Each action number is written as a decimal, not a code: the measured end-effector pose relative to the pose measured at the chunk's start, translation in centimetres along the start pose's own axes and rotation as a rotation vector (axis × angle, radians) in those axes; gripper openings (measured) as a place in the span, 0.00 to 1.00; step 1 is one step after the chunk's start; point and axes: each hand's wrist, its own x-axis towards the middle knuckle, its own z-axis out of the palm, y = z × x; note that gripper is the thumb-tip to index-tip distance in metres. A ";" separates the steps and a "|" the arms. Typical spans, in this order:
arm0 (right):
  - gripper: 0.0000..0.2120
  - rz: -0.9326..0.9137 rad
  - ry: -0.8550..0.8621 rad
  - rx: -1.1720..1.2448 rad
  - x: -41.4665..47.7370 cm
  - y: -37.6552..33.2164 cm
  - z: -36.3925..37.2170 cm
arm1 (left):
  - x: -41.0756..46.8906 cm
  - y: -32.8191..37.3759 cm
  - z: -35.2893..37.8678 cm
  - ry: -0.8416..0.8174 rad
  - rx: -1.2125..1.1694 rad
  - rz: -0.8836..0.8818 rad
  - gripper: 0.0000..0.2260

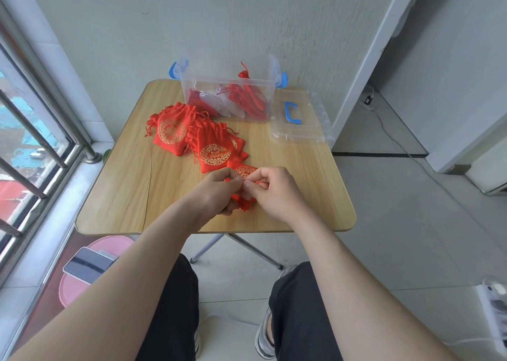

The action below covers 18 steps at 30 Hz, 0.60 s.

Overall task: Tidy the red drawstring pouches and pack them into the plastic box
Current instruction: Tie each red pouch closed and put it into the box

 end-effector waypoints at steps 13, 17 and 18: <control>0.10 0.048 -0.064 -0.104 -0.2 -1.0 0.4 | -0.1 -0.1 -0.2 0.057 0.061 -0.034 0.05; 0.10 0.061 -0.053 -0.097 -0.1 -1.2 0.3 | -0.1 -0.2 -0.5 0.065 0.133 0.031 0.08; 0.09 0.063 -0.042 -0.098 0.0 -1.3 0.3 | -0.2 -0.2 -0.6 0.068 0.162 0.071 0.08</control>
